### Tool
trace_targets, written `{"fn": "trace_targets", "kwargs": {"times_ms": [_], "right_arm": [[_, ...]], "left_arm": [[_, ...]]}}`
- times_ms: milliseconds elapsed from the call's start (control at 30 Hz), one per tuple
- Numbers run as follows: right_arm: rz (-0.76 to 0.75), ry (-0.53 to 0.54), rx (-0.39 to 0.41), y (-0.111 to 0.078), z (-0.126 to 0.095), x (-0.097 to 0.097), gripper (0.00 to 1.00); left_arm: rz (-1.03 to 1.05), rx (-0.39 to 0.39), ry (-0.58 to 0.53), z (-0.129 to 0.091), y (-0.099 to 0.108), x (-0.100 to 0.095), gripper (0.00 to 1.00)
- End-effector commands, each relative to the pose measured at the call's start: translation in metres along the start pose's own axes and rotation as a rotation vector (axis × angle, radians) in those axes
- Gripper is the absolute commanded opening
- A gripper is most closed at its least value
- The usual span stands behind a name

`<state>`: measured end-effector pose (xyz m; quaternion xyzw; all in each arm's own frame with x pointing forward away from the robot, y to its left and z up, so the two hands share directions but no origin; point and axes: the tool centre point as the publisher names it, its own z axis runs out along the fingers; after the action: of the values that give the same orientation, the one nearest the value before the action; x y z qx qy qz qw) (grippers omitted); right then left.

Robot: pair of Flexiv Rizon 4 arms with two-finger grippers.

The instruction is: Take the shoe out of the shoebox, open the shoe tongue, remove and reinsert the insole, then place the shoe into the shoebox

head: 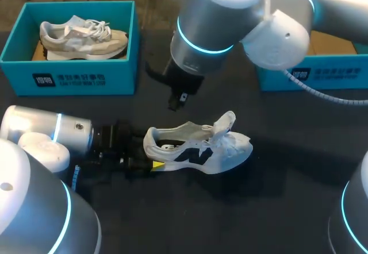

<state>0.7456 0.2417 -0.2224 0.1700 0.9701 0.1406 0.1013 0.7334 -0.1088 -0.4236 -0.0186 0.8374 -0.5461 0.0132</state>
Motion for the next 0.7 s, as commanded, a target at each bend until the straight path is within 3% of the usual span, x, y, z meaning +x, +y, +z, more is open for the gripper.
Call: {"fn": "trace_targets", "kwargs": {"times_ms": [33, 400, 467, 567, 600, 700], "right_arm": [[0.000, 0.001, -0.003, -0.001, 0.000, 0.000, 0.00], [0.000, 0.001, -0.003, -0.001, 0.000, 0.000, 0.00], [-0.056, -0.030, 0.051, -0.004, 0.004, 0.000, 0.00], [-0.150, -0.022, 0.192, -0.010, 0.008, 0.001, 0.00], [-0.149, -0.049, 0.180, -0.014, 0.009, 0.002, 0.00], [-0.226, -0.072, 0.246, -0.022, 0.016, 0.005, 0.00]], "left_arm": [[-0.001, -0.002, 0.002, 0.000, 0.001, -0.002, 0.00], [-0.001, -0.002, 0.002, 0.000, 0.001, -0.002, 0.00], [-0.001, -0.002, 0.002, 0.000, 0.001, -0.002, 0.00], [-0.001, -0.002, 0.002, 0.000, 0.001, -0.002, 0.00], [-0.001, -0.002, 0.002, 0.000, 0.001, -0.002, 0.00], [-0.001, -0.002, 0.002, 0.000, 0.001, -0.002, 0.00]]}}
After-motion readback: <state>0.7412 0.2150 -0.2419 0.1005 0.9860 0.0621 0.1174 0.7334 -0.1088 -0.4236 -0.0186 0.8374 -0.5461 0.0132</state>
